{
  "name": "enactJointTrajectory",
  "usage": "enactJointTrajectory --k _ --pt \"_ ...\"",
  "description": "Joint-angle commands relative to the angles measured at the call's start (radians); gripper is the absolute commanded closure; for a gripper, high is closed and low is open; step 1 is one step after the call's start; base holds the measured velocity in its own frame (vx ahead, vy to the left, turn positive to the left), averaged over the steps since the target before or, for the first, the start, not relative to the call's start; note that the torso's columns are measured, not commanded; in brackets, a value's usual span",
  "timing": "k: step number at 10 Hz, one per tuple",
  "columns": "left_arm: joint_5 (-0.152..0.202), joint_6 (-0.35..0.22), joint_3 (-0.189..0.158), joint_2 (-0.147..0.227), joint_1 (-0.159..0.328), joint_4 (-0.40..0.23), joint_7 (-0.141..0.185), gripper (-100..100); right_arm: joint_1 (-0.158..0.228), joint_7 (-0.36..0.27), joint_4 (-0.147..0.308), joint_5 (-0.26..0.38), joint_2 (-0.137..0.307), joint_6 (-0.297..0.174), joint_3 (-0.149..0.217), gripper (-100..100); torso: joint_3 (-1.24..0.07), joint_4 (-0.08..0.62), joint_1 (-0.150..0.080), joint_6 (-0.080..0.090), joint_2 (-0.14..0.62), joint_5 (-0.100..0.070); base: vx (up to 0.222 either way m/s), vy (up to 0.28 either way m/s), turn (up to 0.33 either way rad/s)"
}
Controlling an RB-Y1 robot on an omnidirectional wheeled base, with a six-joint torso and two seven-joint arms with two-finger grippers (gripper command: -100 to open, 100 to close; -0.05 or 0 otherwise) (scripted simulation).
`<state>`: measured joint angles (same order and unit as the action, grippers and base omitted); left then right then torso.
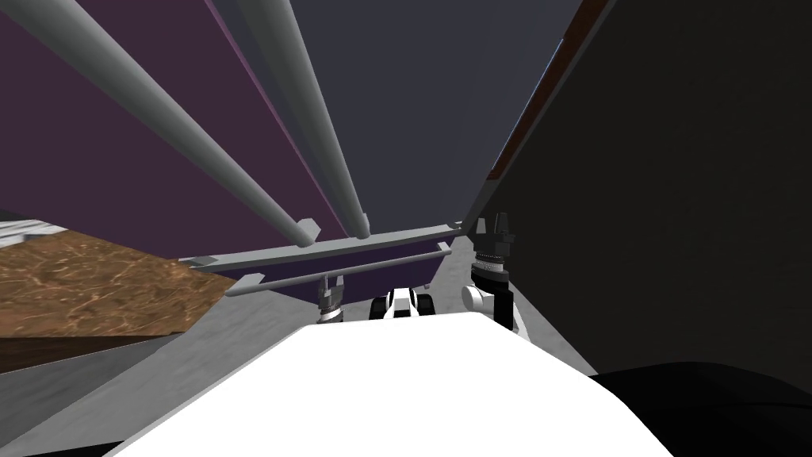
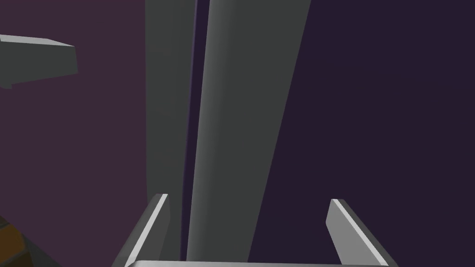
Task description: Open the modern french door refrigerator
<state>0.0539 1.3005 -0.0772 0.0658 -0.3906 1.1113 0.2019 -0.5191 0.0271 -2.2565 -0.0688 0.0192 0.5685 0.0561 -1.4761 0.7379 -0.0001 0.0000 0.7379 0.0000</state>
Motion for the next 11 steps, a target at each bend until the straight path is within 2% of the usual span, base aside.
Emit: enactJointTrajectory --k 1,2,3,6,8,9,10,11 --pt "0.004 -0.040 -0.003 0.008 -0.002 0.039 0.006 -100 0.000 0.000 0.000 0.000 0.000 0.000 0.000 0 0.000 0.000 0.000 0.000 0.000 0.000 -0.003 -0.016 0.003" --pt "0.003 -0.027 -0.003 0.007 0.000 0.026 0.005 -100 0.000 0.000 0.000 0.000 0.000 0.000 0.000 0 0.000 0.000 0.001 0.000 0.000 0.000 -0.001 -0.007 0.001" --pt "-0.001 -0.002 0.001 -0.001 -0.007 0.007 0.000 100 0.000 0.000 0.000 0.000 0.000 0.000 0.000 0 0.000 0.000 0.001 0.000 0.000 0.000 0.004 0.020 0.005" --pt "-0.007 0.048 0.008 -0.015 -0.014 -0.036 -0.008 100 0.000 0.000 0.000 0.000 0.000 0.000 0.000 0 -0.002 -0.008 0.008 0.001 -0.008 0.010 -0.002 0.029 -0.005" --pt "-0.010 0.074 0.011 -0.021 -0.017 -0.057 -0.012 100 0.000 0.000 0.000 0.000 0.000 0.000 0.000 0 -0.002 -0.006 0.006 0.001 -0.008 0.006 -0.001 0.011 -0.007" --pt "-0.008 0.068 0.009 -0.016 -0.013 -0.045 -0.009 100 0.000 0.000 0.000 0.000 0.000 0.000 0.000 0 -0.002 -0.003 0.004 0.000 -0.005 0.003 0.000 0.000 0.000" --pt "-0.009 0.065 0.010 0.013 -0.016 -0.045 -0.009 -100 0.000 0.000 0.000 0.000 0.000 0.000 0.000 0 -0.001 0.001 0.001 -0.001 -0.001 -0.001 0.000 -0.021 -0.004" --pt "-0.009 0.061 0.010 0.034 -0.016 -0.038 -0.009 -100 0.000 0.000 0.000 0.000 0.000 0.000 0.000 0 0.000 0.002 -0.001 -0.001 0.001 -0.003 -0.009 -0.045 0.002"
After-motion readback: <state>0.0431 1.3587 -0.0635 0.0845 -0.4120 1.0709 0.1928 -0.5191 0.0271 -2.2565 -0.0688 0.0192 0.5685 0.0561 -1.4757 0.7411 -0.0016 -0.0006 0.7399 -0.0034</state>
